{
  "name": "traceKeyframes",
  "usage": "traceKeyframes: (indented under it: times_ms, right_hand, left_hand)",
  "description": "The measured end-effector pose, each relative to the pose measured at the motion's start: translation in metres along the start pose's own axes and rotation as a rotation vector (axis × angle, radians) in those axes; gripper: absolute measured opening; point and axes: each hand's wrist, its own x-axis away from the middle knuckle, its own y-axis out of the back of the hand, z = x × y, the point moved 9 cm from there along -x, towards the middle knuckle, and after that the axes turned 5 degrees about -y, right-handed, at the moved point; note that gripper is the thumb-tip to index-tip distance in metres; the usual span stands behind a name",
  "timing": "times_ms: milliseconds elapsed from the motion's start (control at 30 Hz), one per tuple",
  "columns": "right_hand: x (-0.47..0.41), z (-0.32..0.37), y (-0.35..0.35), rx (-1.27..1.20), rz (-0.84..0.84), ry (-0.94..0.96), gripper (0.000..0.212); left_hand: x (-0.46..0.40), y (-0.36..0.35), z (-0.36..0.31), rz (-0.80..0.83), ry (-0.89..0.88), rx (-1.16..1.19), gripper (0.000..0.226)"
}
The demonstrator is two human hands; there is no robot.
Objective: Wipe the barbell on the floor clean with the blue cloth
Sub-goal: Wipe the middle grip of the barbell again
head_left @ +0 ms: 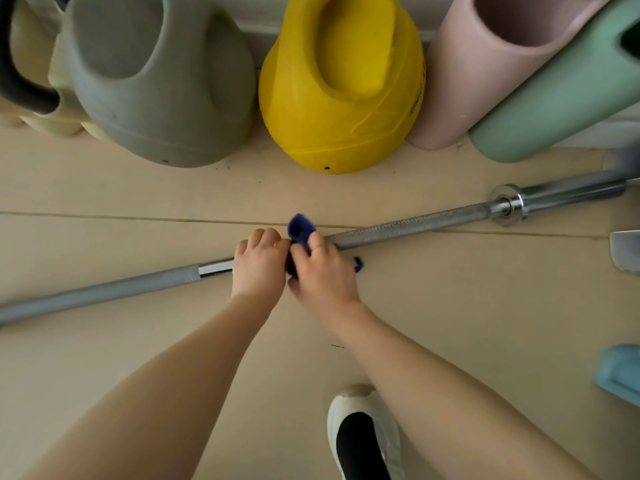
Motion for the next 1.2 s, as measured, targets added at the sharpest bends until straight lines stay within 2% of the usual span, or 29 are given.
traceKeyframes:
  times_ms: [100,233,300,433,533,567,667,733,867,933,1000,1100,1133,1200]
  right_hand:
    - [-0.001,-0.010,-0.002,-0.007,0.069,0.091,0.033]
    - [-0.008,-0.099,0.019,0.004,-0.052,-0.241,0.041]
    - [-0.005,-0.103,0.020,0.014,-0.073,-0.298,0.042]
    - [0.000,-0.053,0.003,-0.008,-0.016,-0.045,0.047]
    - [-0.003,-0.059,0.007,0.009,0.007,0.108,0.051]
    - [-0.006,-0.077,0.013,0.015,-0.016,0.061,0.050]
    - [-0.010,-0.150,0.031,-0.019,-0.077,-0.315,0.048]
    - [-0.007,-0.160,0.032,-0.006,-0.095,-0.388,0.048]
    - [-0.003,-0.116,0.019,-0.006,-0.045,-0.121,0.050]
    - [-0.004,-0.122,0.019,-0.061,-0.016,-0.051,0.053]
    - [-0.009,-0.161,0.030,-0.129,-0.063,-0.201,0.051]
    - [0.000,-0.232,0.049,-0.193,-0.212,-0.586,0.049]
    - [0.000,-0.236,0.052,-0.148,-0.207,-0.605,0.049]
    - [-0.006,-0.221,0.049,-0.041,-0.136,-0.480,0.048]
  left_hand:
    - [0.001,-0.001,0.002,0.007,0.019,-0.030,0.009]
    - [-0.003,-0.001,0.000,0.010,0.023,-0.009,0.014]
    - [-0.003,-0.002,0.002,0.027,0.037,-0.015,0.017]
    - [-0.002,0.001,-0.003,0.007,0.009,-0.039,0.010]
    - [-0.002,0.002,-0.006,-0.009,-0.037,-0.106,0.020]
    - [-0.002,0.002,-0.006,-0.011,-0.043,-0.119,0.021]
    - [-0.002,0.000,-0.005,0.007,-0.024,-0.143,0.021]
    - [-0.003,-0.001,-0.004,0.022,0.006,-0.151,0.021]
    - [-0.003,-0.009,-0.005,0.100,0.103,-0.090,0.027]
    - [-0.003,-0.009,-0.008,0.118,0.184,-0.024,0.037]
    - [-0.005,-0.006,-0.016,0.112,0.196,0.030,0.046]
    - [-0.012,-0.010,-0.026,0.147,0.123,0.007,0.047]
    - [-0.015,-0.013,-0.026,0.166,0.116,-0.003,0.044]
    - [-0.021,-0.018,-0.028,0.216,0.113,-0.008,0.040]
